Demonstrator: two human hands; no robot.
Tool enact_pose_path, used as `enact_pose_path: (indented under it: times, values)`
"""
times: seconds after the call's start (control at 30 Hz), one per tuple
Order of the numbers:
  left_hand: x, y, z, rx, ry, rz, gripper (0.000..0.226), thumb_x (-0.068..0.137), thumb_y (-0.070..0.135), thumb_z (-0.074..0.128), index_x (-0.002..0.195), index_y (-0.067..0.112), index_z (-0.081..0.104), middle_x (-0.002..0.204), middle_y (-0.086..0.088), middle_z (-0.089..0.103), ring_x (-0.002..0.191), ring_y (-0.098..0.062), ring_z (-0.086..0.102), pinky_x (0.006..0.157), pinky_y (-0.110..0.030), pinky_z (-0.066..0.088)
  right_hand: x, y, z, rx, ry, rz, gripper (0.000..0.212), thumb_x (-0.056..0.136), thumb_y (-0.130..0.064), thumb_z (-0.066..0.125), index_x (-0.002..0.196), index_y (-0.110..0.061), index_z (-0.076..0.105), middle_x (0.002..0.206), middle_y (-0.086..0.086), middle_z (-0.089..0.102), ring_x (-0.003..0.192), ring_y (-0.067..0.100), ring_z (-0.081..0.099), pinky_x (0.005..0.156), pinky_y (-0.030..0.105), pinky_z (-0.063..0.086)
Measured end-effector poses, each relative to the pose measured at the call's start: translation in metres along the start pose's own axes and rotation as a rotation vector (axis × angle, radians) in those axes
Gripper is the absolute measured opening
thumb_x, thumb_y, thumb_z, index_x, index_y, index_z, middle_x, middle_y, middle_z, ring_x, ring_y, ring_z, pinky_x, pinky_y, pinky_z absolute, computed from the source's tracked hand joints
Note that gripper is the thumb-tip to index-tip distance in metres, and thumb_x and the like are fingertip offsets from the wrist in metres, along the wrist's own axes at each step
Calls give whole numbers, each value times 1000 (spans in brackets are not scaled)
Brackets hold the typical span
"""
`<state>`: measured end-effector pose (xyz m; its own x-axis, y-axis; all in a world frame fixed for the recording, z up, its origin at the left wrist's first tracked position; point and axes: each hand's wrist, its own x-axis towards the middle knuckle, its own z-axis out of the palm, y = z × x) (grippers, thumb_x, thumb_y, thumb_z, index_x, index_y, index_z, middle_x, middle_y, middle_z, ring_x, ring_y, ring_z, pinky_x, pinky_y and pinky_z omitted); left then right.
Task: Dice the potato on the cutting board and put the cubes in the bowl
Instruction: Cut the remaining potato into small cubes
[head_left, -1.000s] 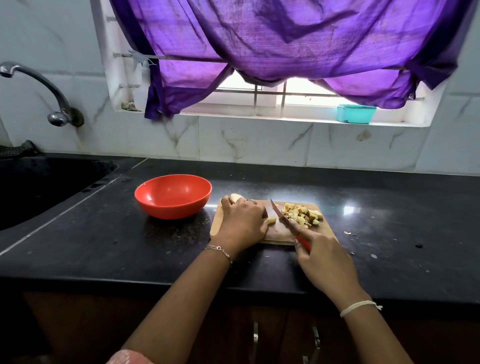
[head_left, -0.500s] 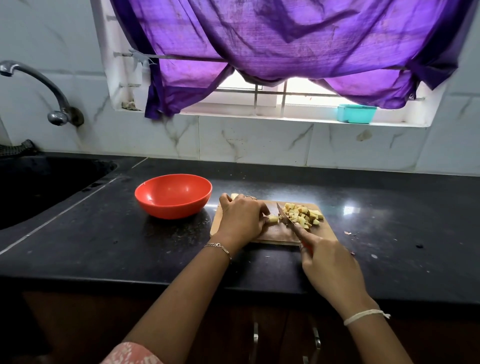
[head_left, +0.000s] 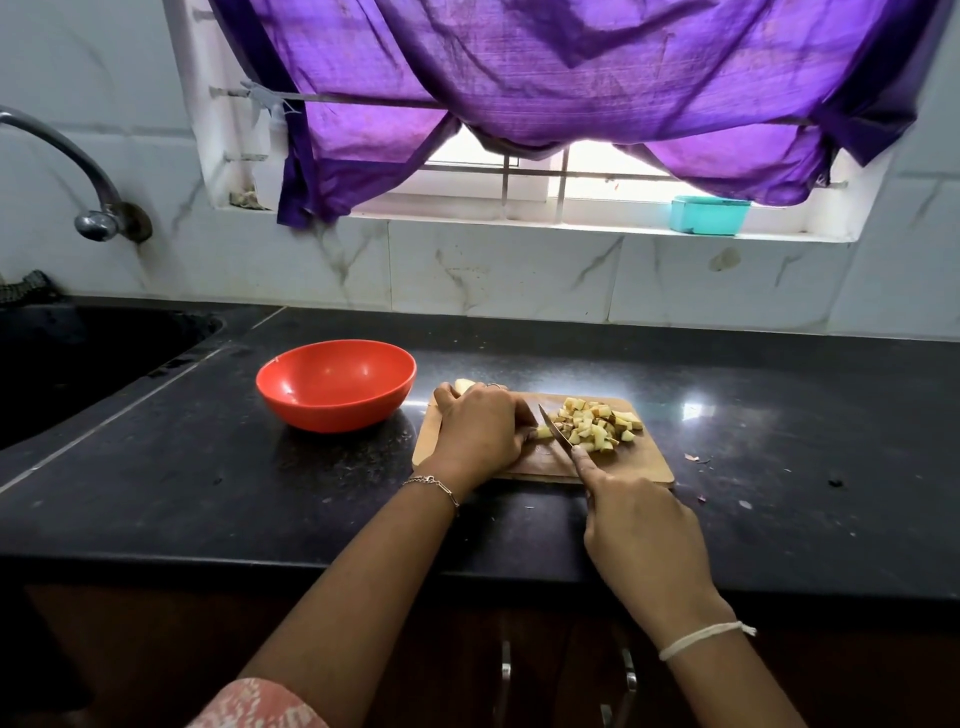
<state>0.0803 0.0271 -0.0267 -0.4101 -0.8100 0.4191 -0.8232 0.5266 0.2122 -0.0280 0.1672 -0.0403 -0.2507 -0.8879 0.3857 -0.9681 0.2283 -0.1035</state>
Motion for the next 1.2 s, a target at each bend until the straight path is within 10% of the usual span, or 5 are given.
enact_pose_path:
  times: [1.2]
  values:
    - [-12,-7,6,-129,79,-28,22,88,37,59,105,38,72,107,13,68,112,-11,50,97,-43,20,16,-13,2,91,-20,5,63,97,-17,36,153,-37,13,111,3,64,98,23,61,74,33,46]
